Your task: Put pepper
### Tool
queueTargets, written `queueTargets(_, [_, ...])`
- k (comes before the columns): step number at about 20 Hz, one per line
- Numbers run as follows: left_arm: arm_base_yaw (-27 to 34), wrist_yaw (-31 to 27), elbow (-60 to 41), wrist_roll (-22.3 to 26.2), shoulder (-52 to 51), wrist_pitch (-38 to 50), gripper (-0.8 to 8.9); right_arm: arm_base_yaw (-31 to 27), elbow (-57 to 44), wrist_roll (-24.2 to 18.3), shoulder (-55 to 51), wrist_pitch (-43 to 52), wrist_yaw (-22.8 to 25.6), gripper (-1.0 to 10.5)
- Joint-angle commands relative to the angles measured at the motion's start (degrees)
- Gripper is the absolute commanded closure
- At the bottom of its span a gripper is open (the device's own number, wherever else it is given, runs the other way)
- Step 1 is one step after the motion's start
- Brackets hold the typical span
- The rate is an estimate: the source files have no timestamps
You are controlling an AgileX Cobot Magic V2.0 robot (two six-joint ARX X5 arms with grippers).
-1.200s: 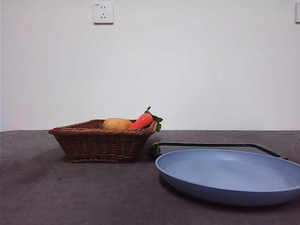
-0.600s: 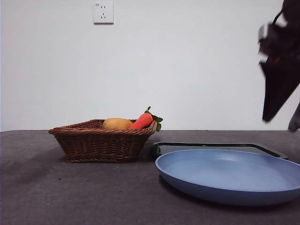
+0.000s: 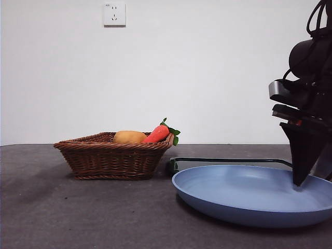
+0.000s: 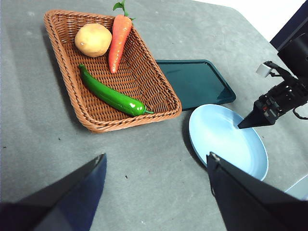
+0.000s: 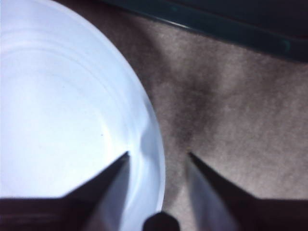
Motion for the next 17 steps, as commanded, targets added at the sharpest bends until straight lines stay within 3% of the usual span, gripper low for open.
queueTargets(1, [-0.1, 0.1, 0.9, -1.2, 0.1, 0.3, 4.49, 0.3, 0.8, -0.4, 1.2, 0.4, -0.1, 9.0])
queueTargets(2, [-0.1, 0.1, 0.9, -1.3, 0.1, 0.3, 4.49, 0.3, 0.8, -0.4, 1.2, 0.4, -0.1, 9.5])
queueTargets(8, [-1.5, -0.7, 0.9, -4.0, 0.4, 1.0, 4.49, 0.3, 0.9, 0.6, -0.5, -2.1, -0.1, 9.4])
queueTargets(12, [-7.2, -6.4, 3.6, -7.9, 5.9, 3.0, 4.5, -0.4, 0.9, 0.7, -8.5, -4.3, 0.0, 9.4])
queueTargets(17, [-18.6, -18.6, 11.0, -13.9, 20.0, 7.8, 4.51, -2.6, 1.0, 1.2, -22.1, -8.0, 0.2, 9.4])
